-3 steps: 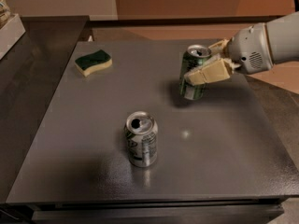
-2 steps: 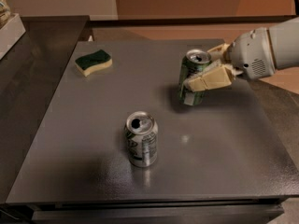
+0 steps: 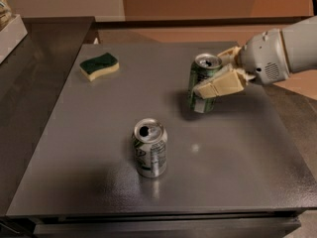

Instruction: Move green can near 7up can

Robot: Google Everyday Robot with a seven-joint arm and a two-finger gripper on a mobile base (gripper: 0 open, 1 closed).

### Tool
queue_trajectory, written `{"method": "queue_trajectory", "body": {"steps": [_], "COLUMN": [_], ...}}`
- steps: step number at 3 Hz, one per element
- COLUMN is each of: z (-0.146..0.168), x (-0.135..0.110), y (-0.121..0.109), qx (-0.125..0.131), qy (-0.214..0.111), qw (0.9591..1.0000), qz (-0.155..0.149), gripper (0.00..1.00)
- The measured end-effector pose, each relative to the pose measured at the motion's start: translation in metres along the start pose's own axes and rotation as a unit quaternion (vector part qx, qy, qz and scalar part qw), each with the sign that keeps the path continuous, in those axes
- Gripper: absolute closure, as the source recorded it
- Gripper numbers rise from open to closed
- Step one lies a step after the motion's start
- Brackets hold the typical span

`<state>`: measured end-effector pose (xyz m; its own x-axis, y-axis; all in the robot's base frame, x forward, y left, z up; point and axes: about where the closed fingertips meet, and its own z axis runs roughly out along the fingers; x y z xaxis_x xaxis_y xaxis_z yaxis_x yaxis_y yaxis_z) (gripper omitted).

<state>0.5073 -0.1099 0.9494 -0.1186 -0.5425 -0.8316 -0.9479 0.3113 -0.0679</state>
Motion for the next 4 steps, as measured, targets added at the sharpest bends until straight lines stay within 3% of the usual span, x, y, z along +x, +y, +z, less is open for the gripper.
{"method": "queue_trajectory", "body": {"steps": [2, 4], "z": [-0.007, -0.004], "x": [0.008, 0.028], "y": [0.038, 0.074], "qx": [-0.058, -0.109], "qy": [0.002, -0.011], "qw": [0.9976, 0.9923], "qz": [-0.036, -0.059], "gripper": [1.00, 1.00]}}
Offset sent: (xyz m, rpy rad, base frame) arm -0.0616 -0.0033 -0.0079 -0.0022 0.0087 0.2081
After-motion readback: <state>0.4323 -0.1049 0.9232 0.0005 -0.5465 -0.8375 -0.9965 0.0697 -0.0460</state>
